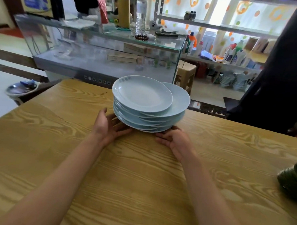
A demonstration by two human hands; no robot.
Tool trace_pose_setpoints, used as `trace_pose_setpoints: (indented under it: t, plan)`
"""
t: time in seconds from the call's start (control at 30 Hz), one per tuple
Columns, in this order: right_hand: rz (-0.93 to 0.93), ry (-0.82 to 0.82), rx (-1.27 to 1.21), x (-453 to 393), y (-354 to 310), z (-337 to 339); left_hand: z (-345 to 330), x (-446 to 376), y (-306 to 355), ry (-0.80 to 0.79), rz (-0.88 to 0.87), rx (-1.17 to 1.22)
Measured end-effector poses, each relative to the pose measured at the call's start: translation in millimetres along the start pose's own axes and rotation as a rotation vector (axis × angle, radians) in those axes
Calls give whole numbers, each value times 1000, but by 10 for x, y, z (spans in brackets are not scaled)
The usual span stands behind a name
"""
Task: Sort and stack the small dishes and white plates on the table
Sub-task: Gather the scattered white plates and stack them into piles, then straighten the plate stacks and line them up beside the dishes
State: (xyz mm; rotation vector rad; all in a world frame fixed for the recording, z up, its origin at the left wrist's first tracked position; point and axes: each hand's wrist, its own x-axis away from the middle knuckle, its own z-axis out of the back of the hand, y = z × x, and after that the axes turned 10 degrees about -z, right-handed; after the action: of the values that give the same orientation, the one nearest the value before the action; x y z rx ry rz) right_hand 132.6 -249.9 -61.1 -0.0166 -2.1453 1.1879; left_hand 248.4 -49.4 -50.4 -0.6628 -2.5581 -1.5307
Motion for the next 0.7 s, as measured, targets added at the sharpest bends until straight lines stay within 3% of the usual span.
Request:
trace_pose_setpoints:
  t: [0.57,0.63,0.7]
  plan:
    - [-8,-40,-84,-346,-85,-262,96,-501,59,-12,-67,-88]
    - [9,5,-91,-306,-53,-253,96,-429,0,-10,-132,-89]
    - [85,134,79,-178,40,-235,113,-311,-85,33,-224,-179]
